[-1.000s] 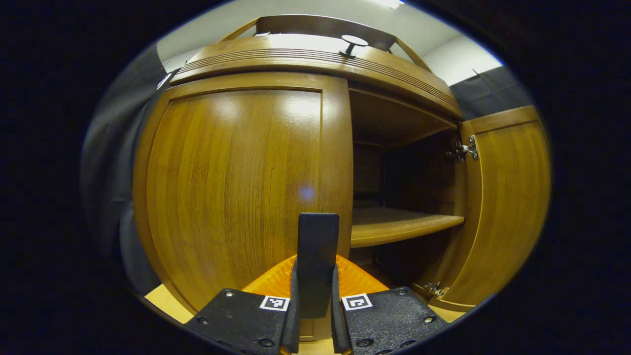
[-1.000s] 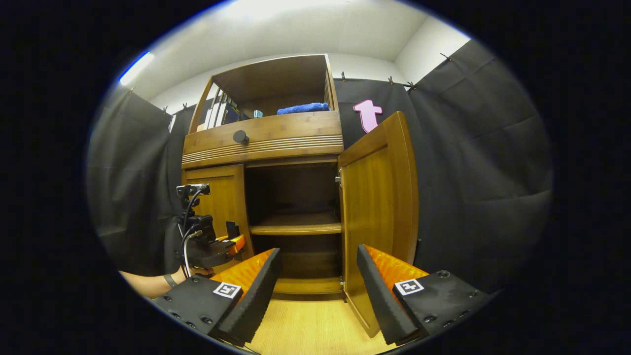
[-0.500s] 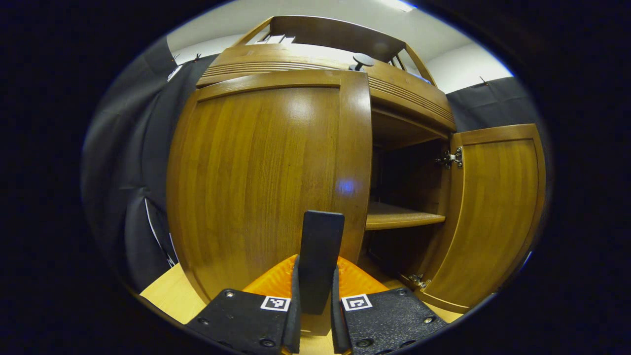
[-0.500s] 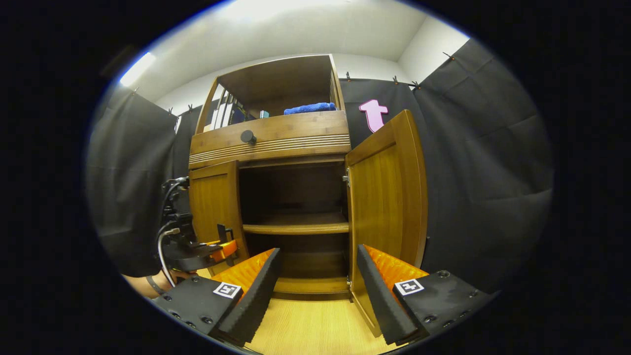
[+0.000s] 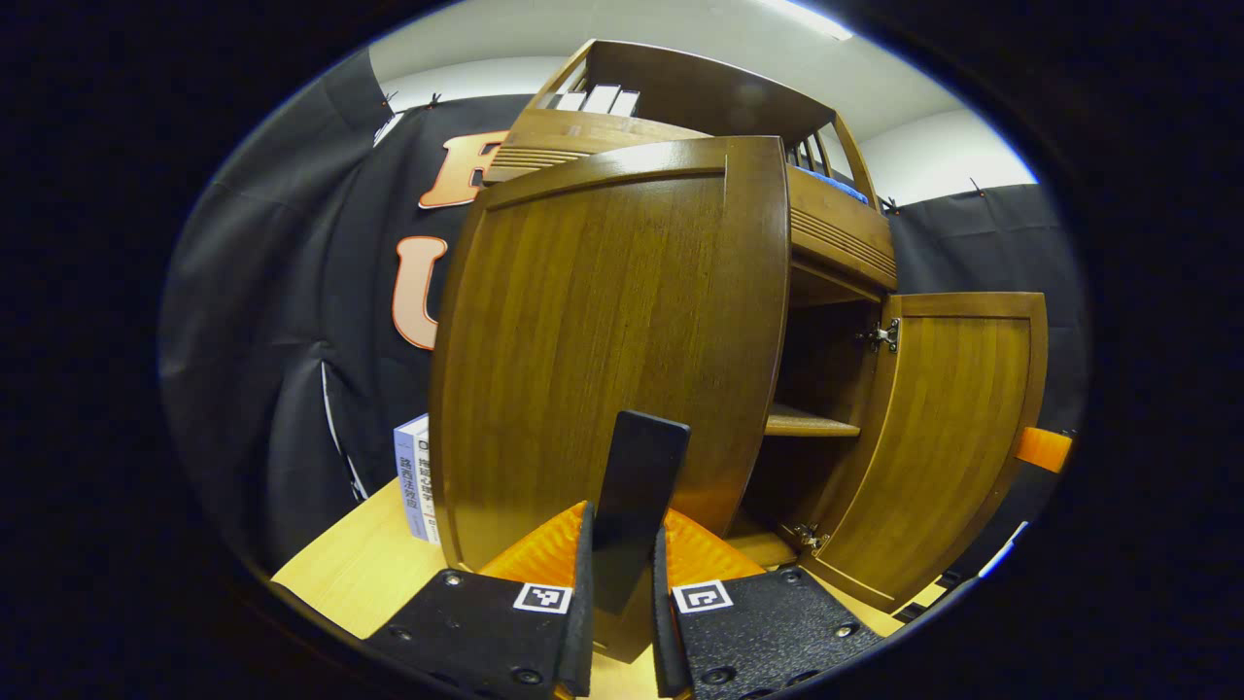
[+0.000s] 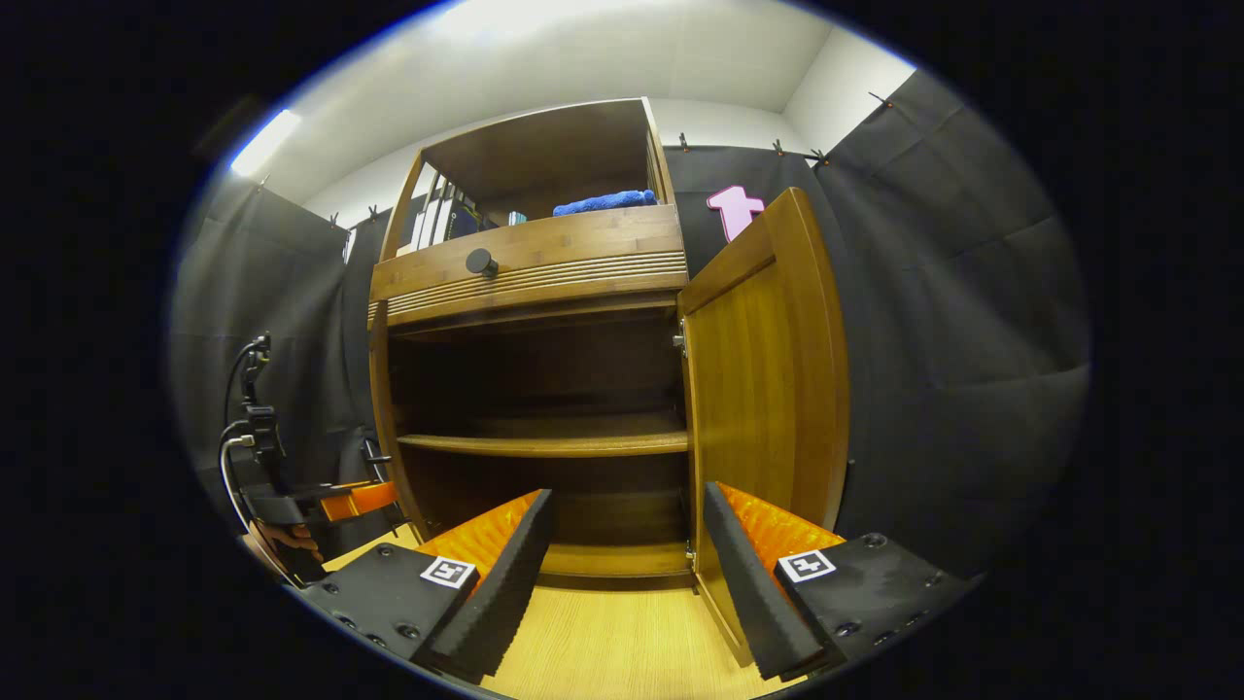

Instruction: Open the right door of the double-door shoe cabinet with the right hand, and open the left door with the left hand.

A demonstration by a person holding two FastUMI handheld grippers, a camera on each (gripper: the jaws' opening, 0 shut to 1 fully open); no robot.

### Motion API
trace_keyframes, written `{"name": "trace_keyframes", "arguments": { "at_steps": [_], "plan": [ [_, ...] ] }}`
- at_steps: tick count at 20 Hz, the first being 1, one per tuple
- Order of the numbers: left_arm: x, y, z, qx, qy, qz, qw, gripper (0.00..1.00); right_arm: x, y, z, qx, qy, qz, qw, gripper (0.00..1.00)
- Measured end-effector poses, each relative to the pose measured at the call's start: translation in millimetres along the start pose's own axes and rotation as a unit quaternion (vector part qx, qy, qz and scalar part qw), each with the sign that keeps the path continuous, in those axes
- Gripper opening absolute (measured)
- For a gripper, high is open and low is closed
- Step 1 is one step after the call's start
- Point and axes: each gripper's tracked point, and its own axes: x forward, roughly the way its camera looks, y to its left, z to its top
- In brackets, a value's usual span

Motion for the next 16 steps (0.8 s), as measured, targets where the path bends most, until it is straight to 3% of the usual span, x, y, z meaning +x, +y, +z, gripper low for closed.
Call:
{"name": "trace_keyframes", "arguments": {
  "at_steps": [8, 9, 11, 12, 16],
  "plan": [
    [-48.1, 63.7, 9.5, -0.015, -0.025, 0.088, 0.996, 0.24, 8.5, 14.1, -10.6, 0.004, 0.013, 0.023, 1.0, 0.98],
    [-53.7, 73.1, 9.8, -0.016, -0.026, 0.094, 0.995, 0.19, 9.6, 15.3, -11.8, 0.004, 0.015, 0.025, 1.0, 1.0],
    [-61.3, 84.5, 13.8, -0.011, -0.028, 0.091, 0.995, 0.18, 11.4, 17.7, -11.9, 0.003, 0.015, 0.028, 0.999, 1.0],
    [-62.3, 90.2, 14.8, -0.011, -0.028, 0.087, 0.996, 0.12, 12.8, 18.7, -11.7, 0.003, 0.015, 0.03, 0.999, 0.98],
    [-67.5, 109.2, 19.6, -0.021, -0.035, 0.08, 0.996, 0.15, 17.3, 23.3, -11.7, 0.006, 0.013, 0.035, 0.999, 0.98]
  ]
}}
